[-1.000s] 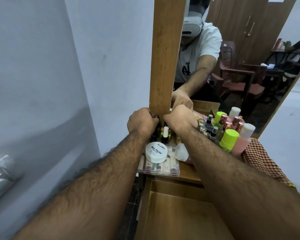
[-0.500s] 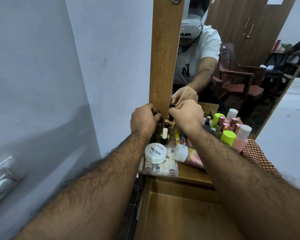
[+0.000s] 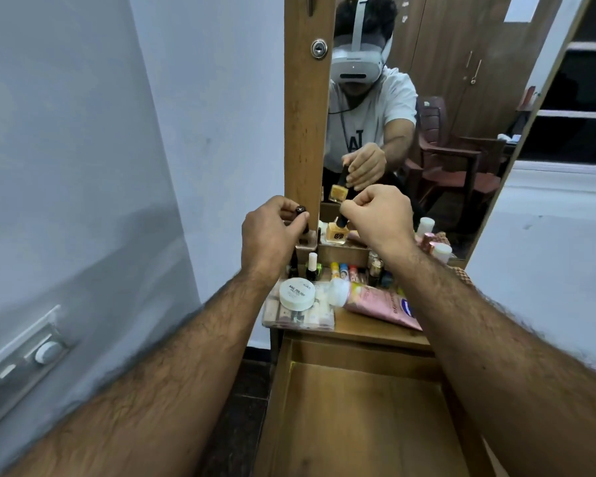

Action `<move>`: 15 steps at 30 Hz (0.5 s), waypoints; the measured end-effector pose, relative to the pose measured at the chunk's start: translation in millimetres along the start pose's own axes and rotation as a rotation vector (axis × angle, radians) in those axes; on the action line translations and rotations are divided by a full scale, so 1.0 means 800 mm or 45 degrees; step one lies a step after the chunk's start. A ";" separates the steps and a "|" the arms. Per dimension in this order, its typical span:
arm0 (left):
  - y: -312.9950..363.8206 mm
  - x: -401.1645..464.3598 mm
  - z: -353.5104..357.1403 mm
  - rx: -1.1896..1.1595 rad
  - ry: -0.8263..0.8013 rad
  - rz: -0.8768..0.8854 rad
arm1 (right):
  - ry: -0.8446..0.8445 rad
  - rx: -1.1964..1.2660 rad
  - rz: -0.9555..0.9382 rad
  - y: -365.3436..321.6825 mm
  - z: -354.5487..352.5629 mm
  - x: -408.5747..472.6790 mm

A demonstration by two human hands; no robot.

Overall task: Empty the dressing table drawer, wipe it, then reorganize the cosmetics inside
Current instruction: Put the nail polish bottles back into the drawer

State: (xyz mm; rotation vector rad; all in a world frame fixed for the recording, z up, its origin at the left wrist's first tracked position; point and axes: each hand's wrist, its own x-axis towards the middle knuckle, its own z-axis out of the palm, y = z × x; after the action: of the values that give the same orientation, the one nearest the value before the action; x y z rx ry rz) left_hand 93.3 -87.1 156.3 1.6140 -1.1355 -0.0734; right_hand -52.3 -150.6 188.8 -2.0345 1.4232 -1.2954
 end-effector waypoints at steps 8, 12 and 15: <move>-0.021 -0.138 -0.003 0.145 -0.215 -0.108 | -0.320 -0.118 0.133 0.053 -0.030 -0.129; -0.040 -0.199 0.017 0.233 -0.393 -0.203 | -0.459 -0.208 0.275 0.110 -0.024 -0.195; -0.055 -0.228 0.033 0.179 -0.520 -0.309 | -0.491 -0.224 0.406 0.144 -0.012 -0.229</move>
State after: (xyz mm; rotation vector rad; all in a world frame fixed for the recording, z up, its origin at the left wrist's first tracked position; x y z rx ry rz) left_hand 7.3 16.9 22.9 1.9123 -1.2651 -0.5113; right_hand -139.9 -39.8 25.1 -1.9238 1.6270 -0.6287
